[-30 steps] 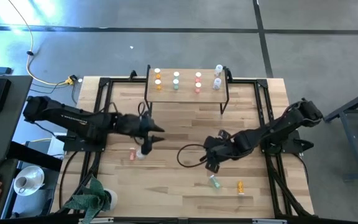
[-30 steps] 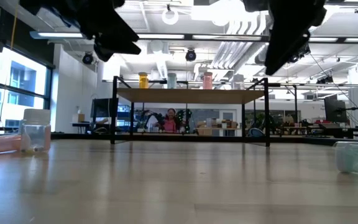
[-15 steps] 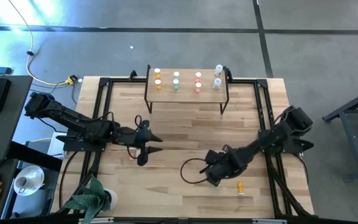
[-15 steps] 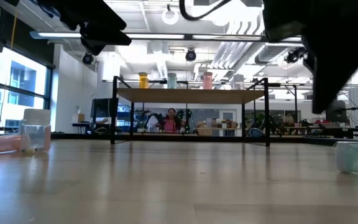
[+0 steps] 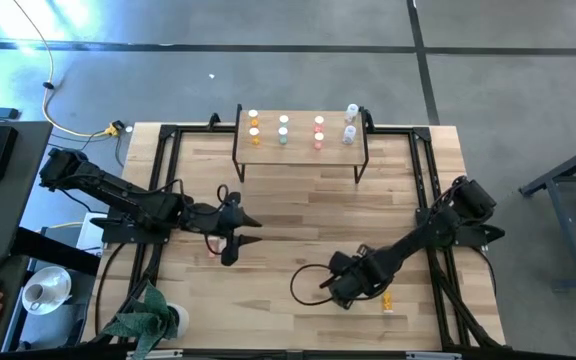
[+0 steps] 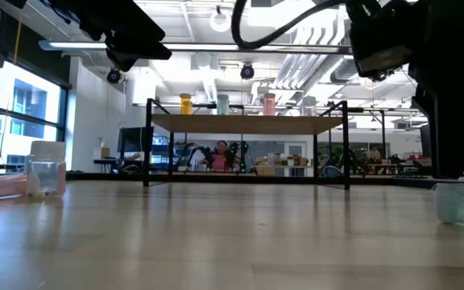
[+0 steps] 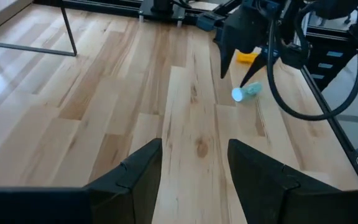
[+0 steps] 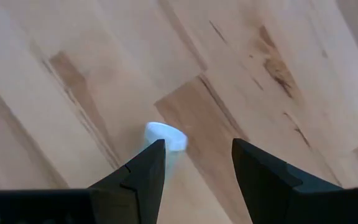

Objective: Pick and place medicine bottles onto shelf by color
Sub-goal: Put the blue pill bottle on the shelf

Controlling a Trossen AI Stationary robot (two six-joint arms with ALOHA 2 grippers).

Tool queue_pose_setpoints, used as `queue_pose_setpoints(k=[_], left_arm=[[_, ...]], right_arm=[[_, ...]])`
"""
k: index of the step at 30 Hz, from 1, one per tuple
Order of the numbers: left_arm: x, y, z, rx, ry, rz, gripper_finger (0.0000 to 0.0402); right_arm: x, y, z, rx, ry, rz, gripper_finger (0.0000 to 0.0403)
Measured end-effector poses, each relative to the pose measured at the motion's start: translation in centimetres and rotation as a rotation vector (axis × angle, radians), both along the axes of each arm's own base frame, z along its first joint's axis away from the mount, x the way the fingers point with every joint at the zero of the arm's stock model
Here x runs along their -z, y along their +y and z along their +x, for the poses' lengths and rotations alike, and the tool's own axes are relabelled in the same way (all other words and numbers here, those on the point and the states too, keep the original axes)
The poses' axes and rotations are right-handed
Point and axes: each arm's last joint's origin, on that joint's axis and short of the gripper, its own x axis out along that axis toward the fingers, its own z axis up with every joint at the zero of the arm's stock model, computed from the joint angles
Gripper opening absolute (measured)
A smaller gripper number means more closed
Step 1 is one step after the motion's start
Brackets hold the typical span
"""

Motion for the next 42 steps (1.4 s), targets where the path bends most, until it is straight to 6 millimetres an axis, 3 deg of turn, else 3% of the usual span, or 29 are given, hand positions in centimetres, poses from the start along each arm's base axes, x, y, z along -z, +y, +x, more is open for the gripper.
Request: queue_pose_setpoints(k=[9, 18, 24, 32, 36, 42], left_arm=[[0.0, 0.0, 0.0, 0.004, 0.001, 0.008, 0.0172], [-0.4, 0.0, 0.2, 0.016, -0.042, 0.044, 0.0172], [-0.6, 0.0, 0.3, 0.032, -0.060, 0.075, 0.0172], [-0.6, 0.7, 0.4, 0.012, -0.059, 0.086, 0.0172], [-0.6, 1.5, 0.5, -0.017, -0.057, 0.086, 0.0172], [-0.6, 2.6, 0.5, -0.044, -0.045, 0.124, 0.0172]], right_arm=[[0.0, 1.1, 0.2, -0.004, -0.052, 0.064, 0.0177], [2.4, 1.2, 0.7, 0.009, 0.023, 0.056, 0.0177], [2.7, 1.2, 0.8, 0.022, 0.036, 0.063, 0.0175], [2.7, 1.2, 0.8, 0.021, 0.041, 0.063, 0.0108], [2.7, 1.0, 1.0, -0.004, 0.003, 0.022, 0.0089], [1.3, 0.6, 2.6, -0.080, -0.183, -0.192, 0.0103]])
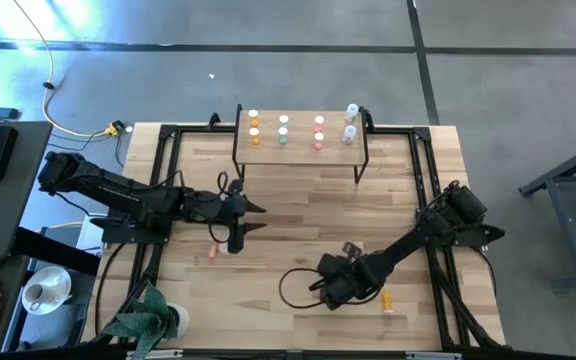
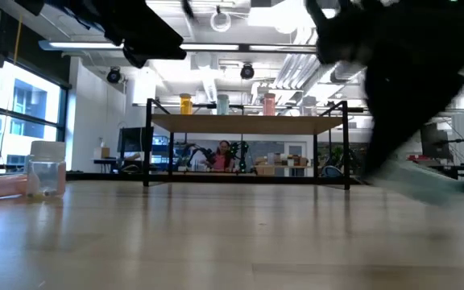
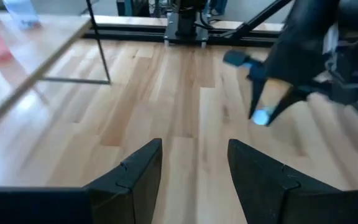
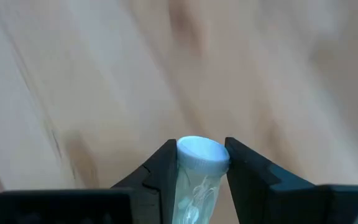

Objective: Pick and place medicine bottles onto shelf by color
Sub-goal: Put the blue pill bottle on the shelf

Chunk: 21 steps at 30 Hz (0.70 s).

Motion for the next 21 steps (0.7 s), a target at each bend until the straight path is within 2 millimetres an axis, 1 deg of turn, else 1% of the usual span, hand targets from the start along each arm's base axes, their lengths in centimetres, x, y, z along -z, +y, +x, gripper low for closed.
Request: queue_pose_setpoints(k=[4, 6, 11, 15, 19, 21], left_arm=[[0.0, 0.7, 0.0, -0.006, 0.012, 0.048, 0.0172], [0.0, 1.0, 0.0, -0.003, 0.012, 0.042, 0.0172], [0.0, 1.1, 0.1, 0.085, 0.011, -0.008, 0.0172], [0.0, 0.9, 0.1, 0.118, 0.001, -0.021, 0.0172], [-0.2, 0.8, 0.3, 0.128, -0.025, -0.025, 0.0172], [-0.4, 0.7, 0.4, 0.161, -0.045, -0.045, 0.0172]], right_arm=[[-2.5, 0.3, 1.7, -0.067, -0.166, -0.221, 0.0104], [-4.1, 0.5, 2.5, -0.081, -0.239, -0.319, 0.0105], [-7.7, 1.0, 4.0, -0.102, -0.359, -0.507, 0.0105], [-10.0, 1.1, 5.0, -0.121, -0.407, -0.606, 0.0105], [-12.1, 1.0, 6.0, -0.167, -0.434, -0.650, 0.0106], [-13.2, 0.9, 6.5, -0.210, -0.438, -0.656, 0.0106]])
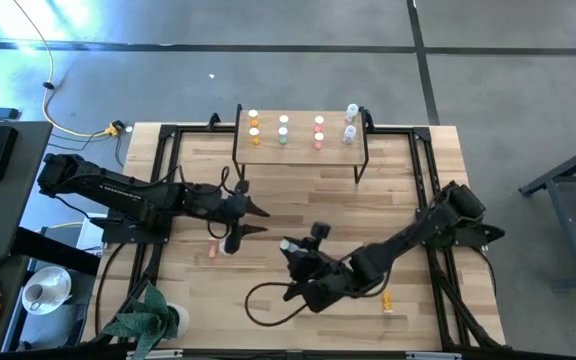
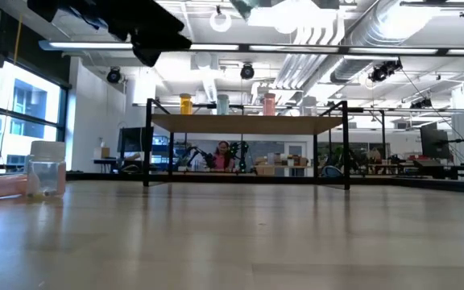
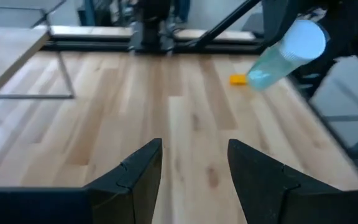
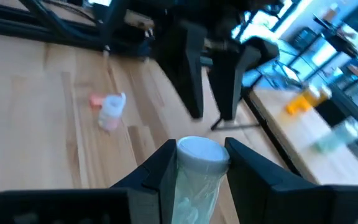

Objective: Pick and place medicine bottles onto shelf by color
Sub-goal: Put the blue pill bottle on the shelf

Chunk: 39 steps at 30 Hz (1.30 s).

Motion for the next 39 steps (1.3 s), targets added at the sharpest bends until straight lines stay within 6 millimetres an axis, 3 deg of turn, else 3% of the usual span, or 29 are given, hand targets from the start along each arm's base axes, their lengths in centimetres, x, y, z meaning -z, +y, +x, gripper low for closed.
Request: queue_pose_setpoints(k=[9, 17, 27, 39], left_arm=[[-1.4, -0.7, 0.4, 0.198, -0.154, 0.000, 0.0172], [-2.7, -3.3, 0.4, 0.319, -0.298, 0.087, 0.0172], [-4.3, -5.6, -0.1, 0.387, -0.469, 0.070, 0.0172], [-4.7, -5.8, -0.2, 0.382, -0.515, 0.068, 0.0172]], right_arm=[[-5.3, 0.0, 1.2, -0.236, 0.004, 0.016, 0.0106], [-8.8, 0.8, 1.2, -0.361, -0.080, -0.036, 0.0106], [-9.9, 1.1, 1.7, -0.474, -0.168, 0.026, 0.0106], [-10.6, -0.7, 3.0, -0.495, -0.250, 0.040, 0.0106]])
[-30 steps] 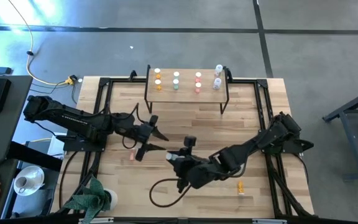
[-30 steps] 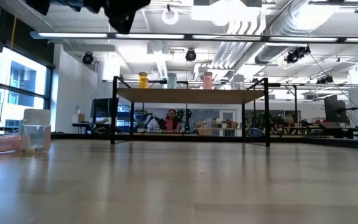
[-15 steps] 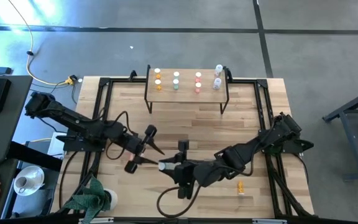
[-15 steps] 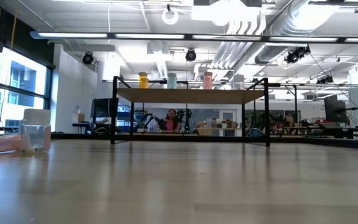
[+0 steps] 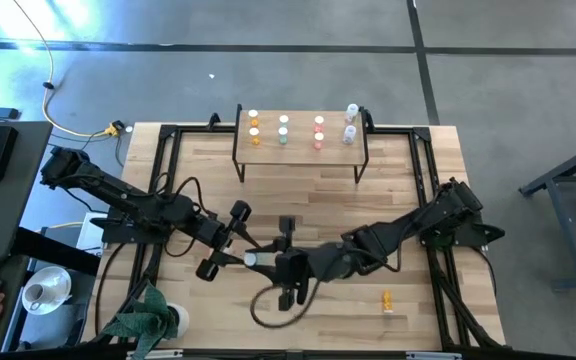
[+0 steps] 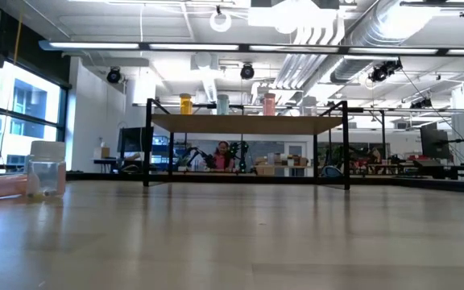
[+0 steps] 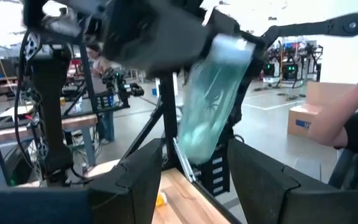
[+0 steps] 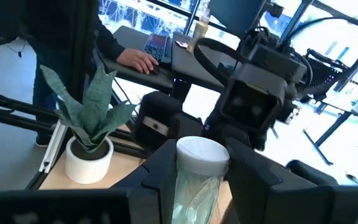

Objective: Pick and place medicine bottles onto shelf by color
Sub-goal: Put the blue pill bottle on the shelf

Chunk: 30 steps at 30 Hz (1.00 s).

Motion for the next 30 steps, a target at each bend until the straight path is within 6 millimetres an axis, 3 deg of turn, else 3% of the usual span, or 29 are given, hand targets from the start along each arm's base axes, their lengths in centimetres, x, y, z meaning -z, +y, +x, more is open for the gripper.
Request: queue_pose_setpoints(k=[15, 25, 30], left_arm=[[-0.2, 0.2, 0.0, -0.068, -0.031, 0.020, 0.0169], [-0.1, 0.3, 0.1, -0.093, -0.023, 0.042, 0.0094], [0.1, 0.3, 0.1, -0.098, -0.001, 0.047, 0.0079]], right_arm=[[0.1, -2.6, 1.2, 0.009, 0.003, 0.032, 0.0106], [0.2, -3.1, 1.3, 0.018, 0.016, 0.031, 0.0106], [0.5, -3.3, 1.4, 0.025, 0.044, 0.027, 0.0113]])
